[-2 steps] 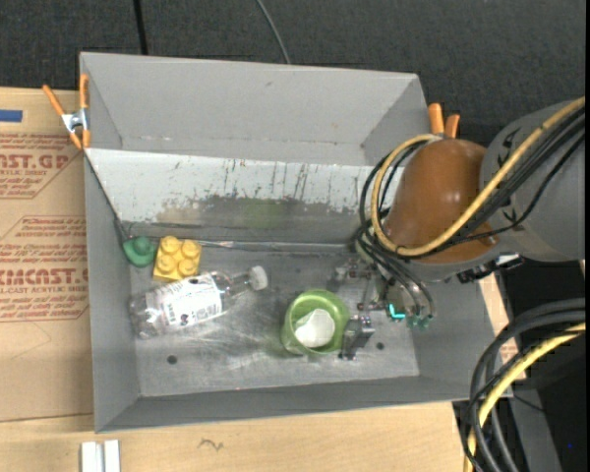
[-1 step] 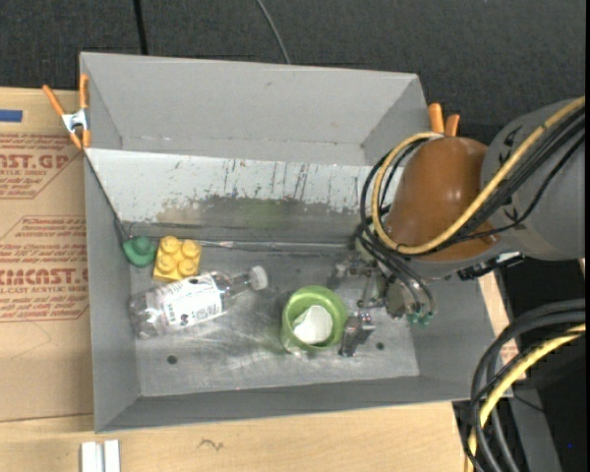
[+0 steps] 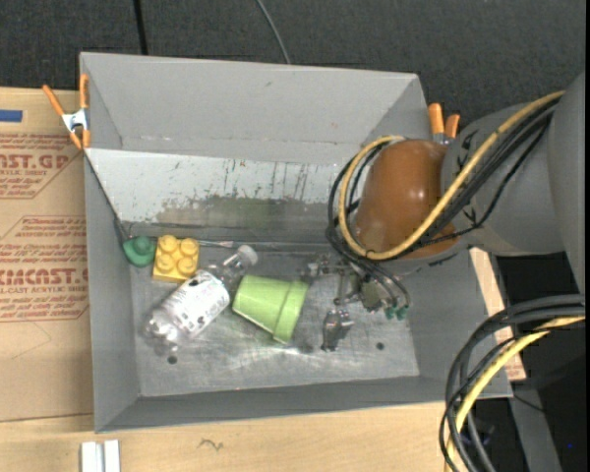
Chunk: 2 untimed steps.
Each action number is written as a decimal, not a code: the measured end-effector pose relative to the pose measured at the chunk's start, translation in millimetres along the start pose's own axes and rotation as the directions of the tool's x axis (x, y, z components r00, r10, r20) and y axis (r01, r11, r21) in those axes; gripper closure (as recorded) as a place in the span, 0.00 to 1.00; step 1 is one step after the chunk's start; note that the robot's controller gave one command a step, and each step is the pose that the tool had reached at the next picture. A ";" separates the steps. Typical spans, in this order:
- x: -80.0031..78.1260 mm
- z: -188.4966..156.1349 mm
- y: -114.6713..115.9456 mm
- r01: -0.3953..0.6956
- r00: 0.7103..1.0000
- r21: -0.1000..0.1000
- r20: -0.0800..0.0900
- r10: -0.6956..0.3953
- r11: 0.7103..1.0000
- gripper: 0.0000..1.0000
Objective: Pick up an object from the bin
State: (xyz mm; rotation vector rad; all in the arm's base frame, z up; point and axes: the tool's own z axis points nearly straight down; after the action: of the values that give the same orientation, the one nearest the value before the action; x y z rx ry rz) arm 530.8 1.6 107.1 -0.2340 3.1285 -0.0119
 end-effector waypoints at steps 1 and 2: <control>-11.4 16.3 18.6 0.095 0.995 -0.011 -0.009 -0.095 0.995 0.00; -13.3 -2.9 65.5 0.042 0.999 -0.008 -0.004 -0.042 0.999 0.00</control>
Offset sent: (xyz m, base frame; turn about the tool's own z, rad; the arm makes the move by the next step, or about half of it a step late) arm 0.0024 0.0695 0.0046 -0.0414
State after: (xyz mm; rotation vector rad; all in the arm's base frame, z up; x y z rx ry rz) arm 534.2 68.4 109.6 -0.2998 3.1275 0.0001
